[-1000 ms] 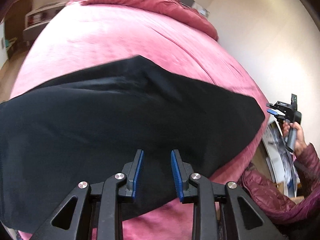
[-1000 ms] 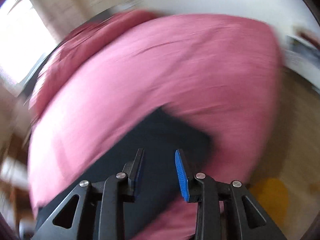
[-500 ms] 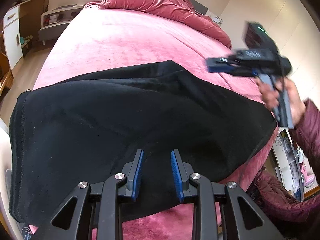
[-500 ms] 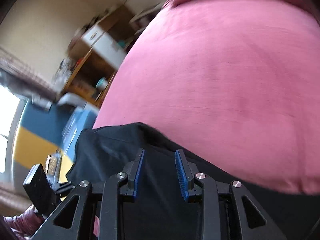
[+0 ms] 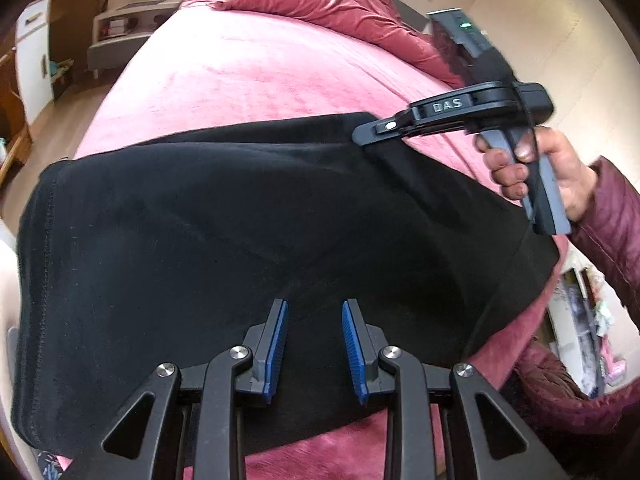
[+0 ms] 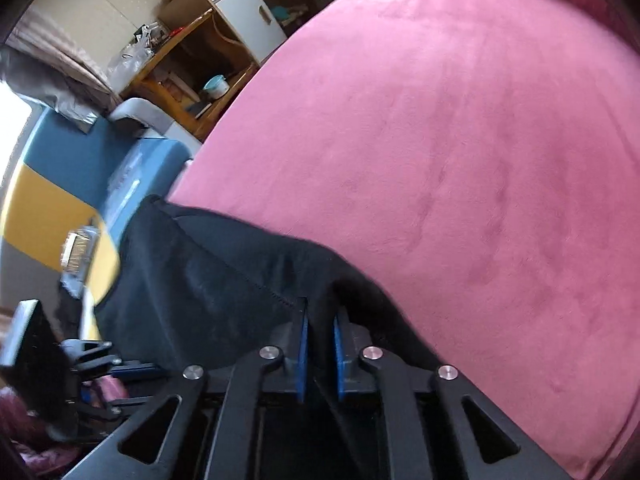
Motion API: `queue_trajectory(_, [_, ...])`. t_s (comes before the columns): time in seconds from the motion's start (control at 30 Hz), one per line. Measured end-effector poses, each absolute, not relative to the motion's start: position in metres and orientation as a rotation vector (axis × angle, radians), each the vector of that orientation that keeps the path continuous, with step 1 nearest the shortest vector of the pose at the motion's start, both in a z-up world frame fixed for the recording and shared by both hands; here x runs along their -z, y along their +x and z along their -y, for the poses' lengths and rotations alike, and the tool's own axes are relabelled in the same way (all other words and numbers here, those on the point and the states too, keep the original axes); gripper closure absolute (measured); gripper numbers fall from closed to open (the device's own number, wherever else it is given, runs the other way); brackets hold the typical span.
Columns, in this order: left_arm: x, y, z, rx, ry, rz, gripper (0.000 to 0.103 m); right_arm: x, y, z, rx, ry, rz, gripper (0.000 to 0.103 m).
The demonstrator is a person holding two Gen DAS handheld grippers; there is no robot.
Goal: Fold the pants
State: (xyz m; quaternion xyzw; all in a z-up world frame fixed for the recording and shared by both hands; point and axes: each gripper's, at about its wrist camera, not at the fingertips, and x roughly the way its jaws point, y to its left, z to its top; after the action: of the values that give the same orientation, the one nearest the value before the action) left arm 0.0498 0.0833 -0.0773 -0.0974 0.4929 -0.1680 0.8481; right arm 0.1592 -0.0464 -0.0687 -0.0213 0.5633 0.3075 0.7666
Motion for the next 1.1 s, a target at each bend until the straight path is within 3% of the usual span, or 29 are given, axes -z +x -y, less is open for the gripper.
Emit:
queue_trajectory(0.23, [0.09, 0.059, -0.095, 0.283, -0.251, -1.093, 0.075, 0.088, 0.174, 0.063, -0.533, 0.092, -1.183, 0.097])
queue_trajectory(0.4, [0.069, 0.059, -0.11, 0.278, -0.295, -1.015, 0.075, 0.086, 0.17, 0.067, -0.539, 0.121, -1.172, 0.095])
queue_trajectory(0.5, [0.055, 0.065, -0.134, 0.188, -0.328, -0.954, 0.075, 0.073, 0.162, 0.072, -0.52, 0.102, -1.147, 0.077])
queue_trajectory(0.53, [0.05, 0.066, -0.145, 0.157, -0.343, -0.933, 0.075, 0.065, 0.158, 0.074, -0.505, 0.094, -1.13, 0.065])
queue_trajectory(0.6, [0.042, 0.067, -0.167, 0.118, -0.38, -0.903, 0.071, 0.05, 0.149, 0.083, -0.495, 0.114, -1.092, 0.06])
queue_trajectory(0.87, [0.044, 0.078, -0.26, -0.053, -0.557, -0.936, 0.066, 0.026, 0.109, 0.083, -0.529, 0.107, -1.052, 0.059])
queue_trajectory(0.97, [0.057, 0.088, -0.277, -0.028, -0.647, -0.991, 0.056, 0.029, 0.088, 0.075, -0.554, 0.088, -1.066, 0.059])
queue_trajectory(1.1, [0.079, 0.105, -0.281, 0.024, -0.733, -1.065, 0.056, 0.042, 0.061, 0.065, -0.569, 0.059, -1.101, 0.059])
